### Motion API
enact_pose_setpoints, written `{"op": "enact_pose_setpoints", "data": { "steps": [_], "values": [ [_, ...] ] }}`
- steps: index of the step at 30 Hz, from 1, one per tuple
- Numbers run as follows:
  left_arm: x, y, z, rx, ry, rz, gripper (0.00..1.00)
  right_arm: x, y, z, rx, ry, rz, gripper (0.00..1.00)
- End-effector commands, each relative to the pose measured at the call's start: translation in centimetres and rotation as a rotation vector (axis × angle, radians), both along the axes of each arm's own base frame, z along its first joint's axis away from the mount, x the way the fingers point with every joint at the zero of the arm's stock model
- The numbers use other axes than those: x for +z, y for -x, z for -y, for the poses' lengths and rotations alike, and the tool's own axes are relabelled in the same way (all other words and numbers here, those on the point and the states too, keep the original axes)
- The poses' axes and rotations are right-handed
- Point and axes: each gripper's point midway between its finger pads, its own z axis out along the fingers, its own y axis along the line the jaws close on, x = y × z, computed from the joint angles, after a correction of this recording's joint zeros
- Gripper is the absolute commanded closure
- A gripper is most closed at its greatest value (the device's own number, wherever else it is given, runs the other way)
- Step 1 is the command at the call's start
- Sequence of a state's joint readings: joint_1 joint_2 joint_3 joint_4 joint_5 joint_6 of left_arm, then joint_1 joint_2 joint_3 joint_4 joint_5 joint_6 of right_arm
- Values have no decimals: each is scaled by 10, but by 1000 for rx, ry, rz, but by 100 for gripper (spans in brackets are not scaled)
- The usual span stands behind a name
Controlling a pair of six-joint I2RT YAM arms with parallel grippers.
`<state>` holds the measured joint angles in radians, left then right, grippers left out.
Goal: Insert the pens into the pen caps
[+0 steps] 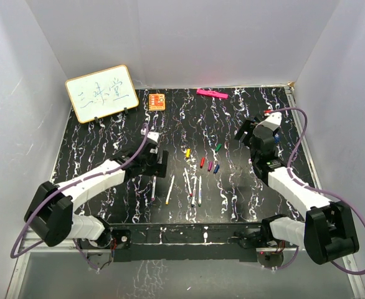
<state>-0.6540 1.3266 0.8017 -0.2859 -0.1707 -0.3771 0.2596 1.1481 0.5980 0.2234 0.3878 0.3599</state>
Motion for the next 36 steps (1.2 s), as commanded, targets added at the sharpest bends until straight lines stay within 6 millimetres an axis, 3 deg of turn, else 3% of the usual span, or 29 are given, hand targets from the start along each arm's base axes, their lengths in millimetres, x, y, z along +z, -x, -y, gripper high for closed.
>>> {"op": "enact_pose_setpoints", "data": {
  "steps": [1, 4, 6, 7, 8, 9, 10, 13, 19, 21, 36],
  "values": [
    [-4, 15, -9, 55, -54, -54, 2, 24, -2, 5, -21, -1, 77, 28],
    [-8, 20, -10, 41, -76, -83, 3, 20, 0, 7, -32, 6, 62, 27],
    [-10, 24, -7, 20, -73, -103, 11, 18, 1, 9, -41, 4, 59, 24],
    [-10, 26, -6, 11, -67, -113, 18, 17, 1, 9, -44, 2, 58, 22],
    [-11, 29, -5, 5, -61, -123, 35, 17, 1, 9, -47, 1, 58, 20],
    [-11, 30, -3, 2, -50, -128, 58, 17, 1, 10, -50, -4, 60, 17],
    [-11, 32, -3, 1, -42, -134, 69, 17, 1, 10, -52, -11, 61, 12],
    [-9, 37, 0, -5, -15, -143, 85, 18, -1, 10, -46, -42, 65, 2],
    [-13, 41, -1, 14, -11, -170, 82, 10, -7, 6, 24, -114, 41, 2],
    [-16, 43, -2, 21, -22, -187, 56, 9, -8, 5, 39, -126, 36, 2],
    [-36, 44, -1, 33, -73, -262, 53, 8, -6, 6, 47, -107, 34, 2]
  ]
}}
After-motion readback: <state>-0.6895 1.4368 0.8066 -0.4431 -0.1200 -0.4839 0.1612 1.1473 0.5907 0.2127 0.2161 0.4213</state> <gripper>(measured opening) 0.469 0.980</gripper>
